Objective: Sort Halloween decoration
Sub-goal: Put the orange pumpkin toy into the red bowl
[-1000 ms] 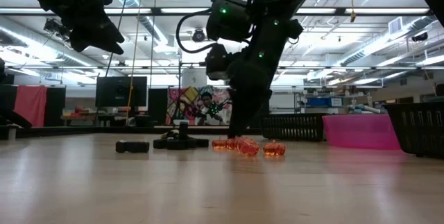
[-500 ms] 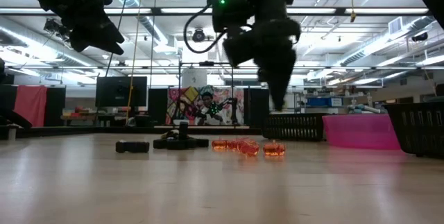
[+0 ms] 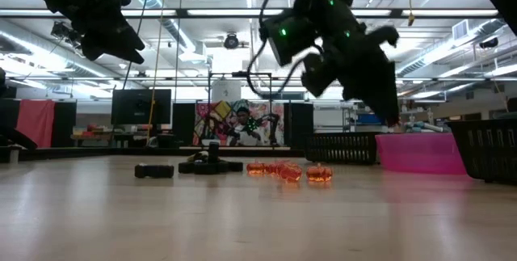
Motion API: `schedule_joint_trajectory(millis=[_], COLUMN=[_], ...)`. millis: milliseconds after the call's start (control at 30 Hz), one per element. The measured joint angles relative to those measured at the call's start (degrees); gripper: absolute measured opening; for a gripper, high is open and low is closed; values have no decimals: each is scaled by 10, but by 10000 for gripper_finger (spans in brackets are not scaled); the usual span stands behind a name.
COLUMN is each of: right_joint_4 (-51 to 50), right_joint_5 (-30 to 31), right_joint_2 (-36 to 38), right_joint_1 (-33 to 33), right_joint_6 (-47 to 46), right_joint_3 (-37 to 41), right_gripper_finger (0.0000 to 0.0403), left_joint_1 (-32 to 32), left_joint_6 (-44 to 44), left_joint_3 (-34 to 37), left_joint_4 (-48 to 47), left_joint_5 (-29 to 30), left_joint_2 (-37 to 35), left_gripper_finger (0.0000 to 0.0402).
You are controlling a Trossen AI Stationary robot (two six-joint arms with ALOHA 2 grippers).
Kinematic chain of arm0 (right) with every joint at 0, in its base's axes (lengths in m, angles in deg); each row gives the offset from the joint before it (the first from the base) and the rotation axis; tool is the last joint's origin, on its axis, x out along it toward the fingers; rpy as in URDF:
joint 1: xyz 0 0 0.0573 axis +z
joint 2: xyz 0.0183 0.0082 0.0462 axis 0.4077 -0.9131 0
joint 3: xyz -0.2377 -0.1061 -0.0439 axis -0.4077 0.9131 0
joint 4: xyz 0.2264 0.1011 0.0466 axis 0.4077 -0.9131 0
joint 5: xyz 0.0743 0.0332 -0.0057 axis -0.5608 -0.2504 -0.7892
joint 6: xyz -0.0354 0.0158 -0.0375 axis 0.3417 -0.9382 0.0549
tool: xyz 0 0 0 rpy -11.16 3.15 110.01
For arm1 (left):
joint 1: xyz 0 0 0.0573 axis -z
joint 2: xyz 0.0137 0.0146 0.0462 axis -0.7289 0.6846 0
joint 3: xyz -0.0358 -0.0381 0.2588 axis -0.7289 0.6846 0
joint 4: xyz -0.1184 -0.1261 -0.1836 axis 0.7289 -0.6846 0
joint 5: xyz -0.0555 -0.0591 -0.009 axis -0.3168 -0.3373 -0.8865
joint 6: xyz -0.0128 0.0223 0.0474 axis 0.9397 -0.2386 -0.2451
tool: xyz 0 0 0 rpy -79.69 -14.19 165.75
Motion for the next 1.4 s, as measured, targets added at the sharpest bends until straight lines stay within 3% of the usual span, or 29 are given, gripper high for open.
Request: schedule_joint_trajectory(millis=[400,600,733,867,1100,1300,1400], right_joint_4=[24,-56,-50,27,248,349,402], right_joint_5=[-21,4,26,50,70,71,114], right_joint_2=[0,0,0,0,-1,-1,-1], right_joint_1=[0,1,15,42,81,94,102], right_joint_6=[-26,-41,-32,-25,42,36,32], right_joint_3=[48,-10,-79,-130,-138,-87,-43], right_gripper_finger=[165,177,173,172,189,229,243], left_joint_1=[0,0,0,0,1,1,1], left_joint_6=[0,5,5,5,19,19,19], left_joint_3=[0,0,0,0,0,0,0], left_joint_4=[0,0,0,0,0,5,5], left_joint_5=[0,0,0,0,0,10,10], left_joint_2=[0,0,0,0,0,1,1], left_gripper_finger=[162,162,162,162,162,162,162])
